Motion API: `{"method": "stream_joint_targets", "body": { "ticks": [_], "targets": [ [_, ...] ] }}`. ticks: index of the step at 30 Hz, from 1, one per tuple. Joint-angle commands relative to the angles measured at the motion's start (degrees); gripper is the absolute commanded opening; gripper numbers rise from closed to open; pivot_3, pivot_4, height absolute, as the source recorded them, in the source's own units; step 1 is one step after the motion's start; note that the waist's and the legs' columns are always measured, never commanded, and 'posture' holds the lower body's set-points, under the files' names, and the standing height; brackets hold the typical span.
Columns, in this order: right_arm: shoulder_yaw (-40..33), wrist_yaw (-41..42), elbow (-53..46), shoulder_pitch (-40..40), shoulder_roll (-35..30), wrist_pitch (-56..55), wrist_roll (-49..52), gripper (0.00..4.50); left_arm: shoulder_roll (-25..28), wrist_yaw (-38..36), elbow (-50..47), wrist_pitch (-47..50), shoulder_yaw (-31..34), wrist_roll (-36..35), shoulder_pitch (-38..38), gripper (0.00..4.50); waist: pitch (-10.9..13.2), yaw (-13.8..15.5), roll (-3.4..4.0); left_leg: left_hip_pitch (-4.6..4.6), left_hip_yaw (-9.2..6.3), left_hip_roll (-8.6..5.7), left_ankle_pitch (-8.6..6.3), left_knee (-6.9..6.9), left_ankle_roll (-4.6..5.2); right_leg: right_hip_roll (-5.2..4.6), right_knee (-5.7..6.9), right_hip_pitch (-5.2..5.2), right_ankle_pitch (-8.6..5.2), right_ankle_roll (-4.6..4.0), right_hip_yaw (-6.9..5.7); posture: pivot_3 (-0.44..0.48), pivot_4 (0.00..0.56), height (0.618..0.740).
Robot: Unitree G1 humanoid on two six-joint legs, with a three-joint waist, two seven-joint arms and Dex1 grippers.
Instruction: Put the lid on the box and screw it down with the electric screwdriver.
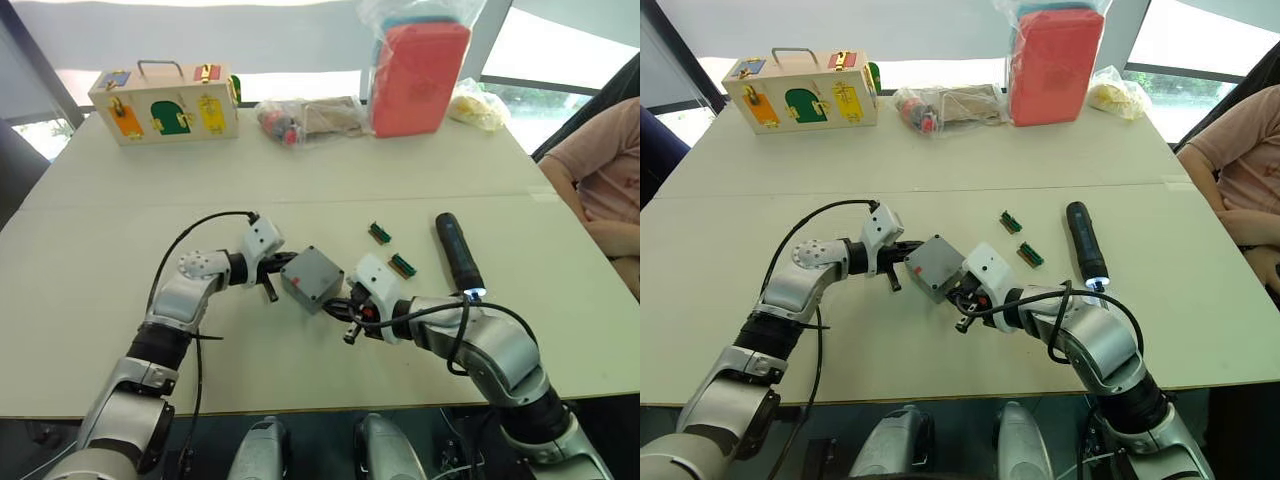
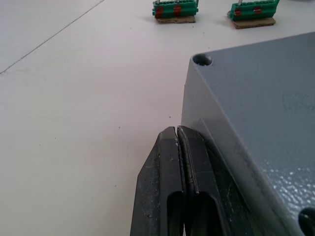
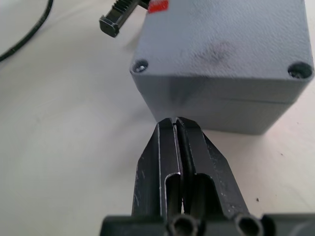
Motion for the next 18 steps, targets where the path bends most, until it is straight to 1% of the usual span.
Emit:
{"method": "stream_joint_targets", "body": {
  "ticks": [1,3,5,7,9,11,14,18],
  "targets": [
    [-3.88,1.63,-2.96,-0.73,-3.73,-0.44,0.57,0.07,3.1,-0.94,-0.83,-1.88,1.58,0.93,0.22,0.0,0.0,0.02,0.0,0.0,0.0,0.0,0.0,0.01,0.0,0.0,0.0,0.0,0.0,0.0,0.0,0.0,0.15,0.73],
    [-4.76,2.64,-2.64,-0.18,-5.4,-1.77,0.66,0.07,4.07,-1.48,-1.17,-1.98,1.95,0.77,0.7,0.0,0.0,0.03,0.0,0.0,0.0,0.0,0.0,0.01,0.0,-0.01,0.0,0.0,0.0,0.0,0.0,0.0,0.15,0.73],
    [-7.43,3.28,1.17,-0.42,-5.95,-6.51,-0.33,0.07,7.41,-4.33,-4.95,-0.37,2.63,-0.67,3.37,0.0,0.01,0.02,-0.02,0.0,0.0,0.0,0.0,0.01,0.0,-0.01,0.0,0.0,0.0,0.0,0.0,0.0,0.15,0.73],
    [-8.57,3.86,4.03,-0.7,-5.94,-10.08,-1.15,0.07,9.48,-6.3,-8.06,1.15,3.0,-1.94,5.33,0.0,0.01,-0.28,-0.03,0.01,0.02,0.02,-0.01,0.0,0.02,0.0,-0.01,0.0,0.0,0.0,0.02,0.0,0.15,0.73],
    [-7.88,3.51,9.45,-2.22,-4.48,-15.81,-3.77,0.07,12.16,-9.57,-13.77,3.78,3.44,-4.68,9.06,0.0,0.04,-0.27,-0.08,0.02,0.04,0.04,-0.03,0.0,0.05,0.01,-0.01,-0.01,-0.01,0.0,0.03,0.0,0.15,0.73],
    [-7.29,3.44,14.13,-3.4,-2.92,-20.47,-5.73,0.07,13.74,-11.16,-17.35,5.31,3.73,-6.11,11.65,0.0,0.05,-0.23,-0.07,0.02,0.06,0.1,-0.03,0.0,0.05,0.01,-0.01,-0.01,-0.01,0.0,0.03,0.0,0.15,0.73],
    [-6.32,5.01,18.29,-4.38,-1.21,-24.42,-6.9,0.07,14.39,-11.24,-19.15,5.99,3.47,-6.06,13.09,0.0,0.05,0.12,-0.07,0.02,0.05,0.09,-0.03,0.01,0.05,0.01,0.01,-0.01,-0.01,-0.01,0.03,0.0,0.15,0.73],
    [-5.3,6.35,22.71,-5.42,1.77,-27.9,-7.65,0.07,12.26,-9.1,-19.69,6.79,2.83,-5.6,12.39,0.0,0.06,0.1,-0.1,0.0,0.04,0.05,-0.03,0.03,0.05,-0.02,0.01,0.01,-0.01,-0.01,0.03,0.0,0.15,0.73]
  ]
}}
